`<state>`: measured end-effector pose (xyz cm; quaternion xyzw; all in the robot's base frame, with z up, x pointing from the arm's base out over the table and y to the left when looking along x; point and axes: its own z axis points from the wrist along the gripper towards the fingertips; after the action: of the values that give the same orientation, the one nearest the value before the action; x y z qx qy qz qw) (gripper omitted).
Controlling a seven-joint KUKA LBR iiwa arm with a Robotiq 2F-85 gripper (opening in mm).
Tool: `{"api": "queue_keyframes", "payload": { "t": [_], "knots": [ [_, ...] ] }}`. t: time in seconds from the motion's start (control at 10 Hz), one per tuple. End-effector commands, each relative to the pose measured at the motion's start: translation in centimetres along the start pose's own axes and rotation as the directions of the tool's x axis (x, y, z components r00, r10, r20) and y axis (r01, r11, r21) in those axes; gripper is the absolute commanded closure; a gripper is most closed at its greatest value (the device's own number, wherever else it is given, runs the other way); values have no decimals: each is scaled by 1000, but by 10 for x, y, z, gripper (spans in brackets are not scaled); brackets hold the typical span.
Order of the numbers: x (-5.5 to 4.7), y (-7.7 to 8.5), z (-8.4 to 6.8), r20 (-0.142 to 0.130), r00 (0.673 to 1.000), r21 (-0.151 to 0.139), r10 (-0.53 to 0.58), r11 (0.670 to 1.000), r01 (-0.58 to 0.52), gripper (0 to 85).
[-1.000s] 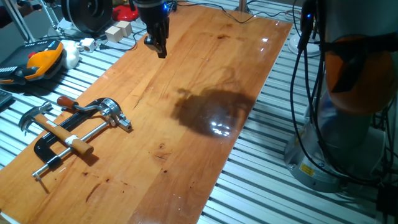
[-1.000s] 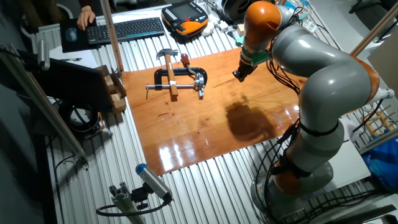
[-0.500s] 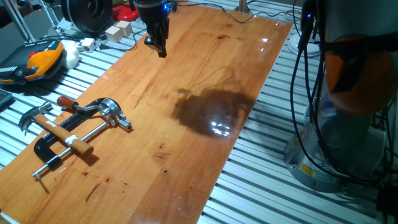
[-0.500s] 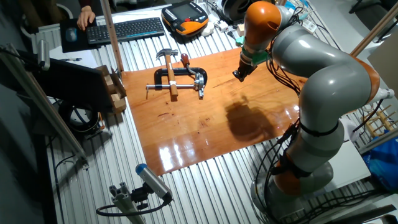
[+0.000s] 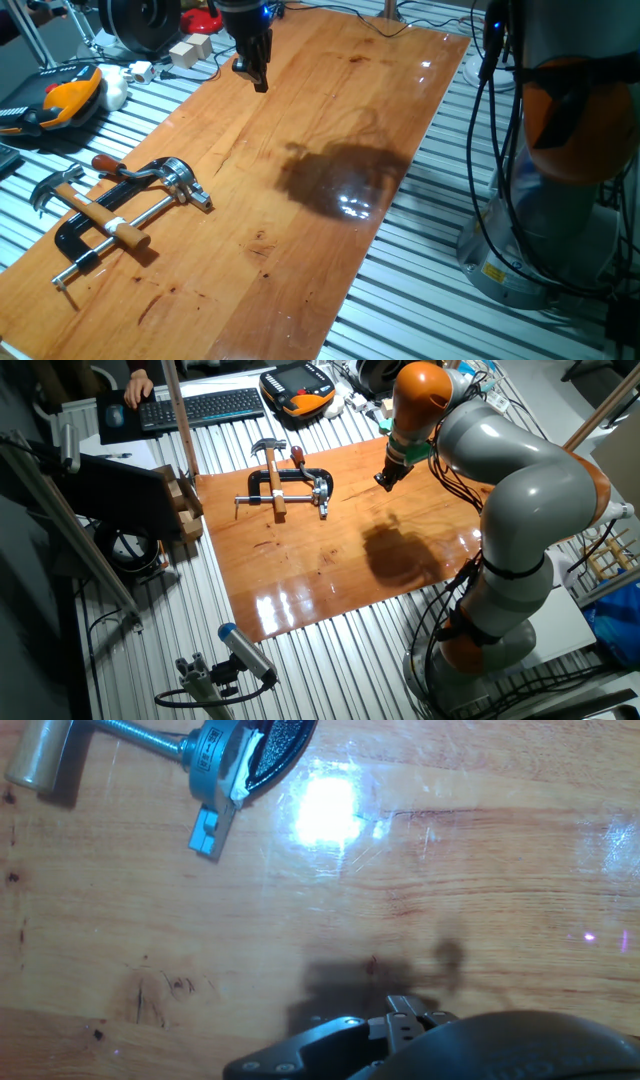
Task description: Pull up the lever
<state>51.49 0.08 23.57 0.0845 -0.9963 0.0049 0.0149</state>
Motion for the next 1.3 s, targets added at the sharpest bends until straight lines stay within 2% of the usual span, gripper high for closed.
{"api": "queue_keyframes", "payload": {
  "t": [0.0,0.4,0.6,1.0,1.2],
  "knots": [
    [0,0,0,0,1000,0,2,1000,-2,850],
    [0,0,0,-8,1000,2,23,1000,-23,850],
    [0,0,0,3,999,11,34,999,-34,850],
    [0,0,0,15,998,6,57,998,-57,850],
    [0,0,0,32,996,1,86,996,-86,850]
  ]
}}
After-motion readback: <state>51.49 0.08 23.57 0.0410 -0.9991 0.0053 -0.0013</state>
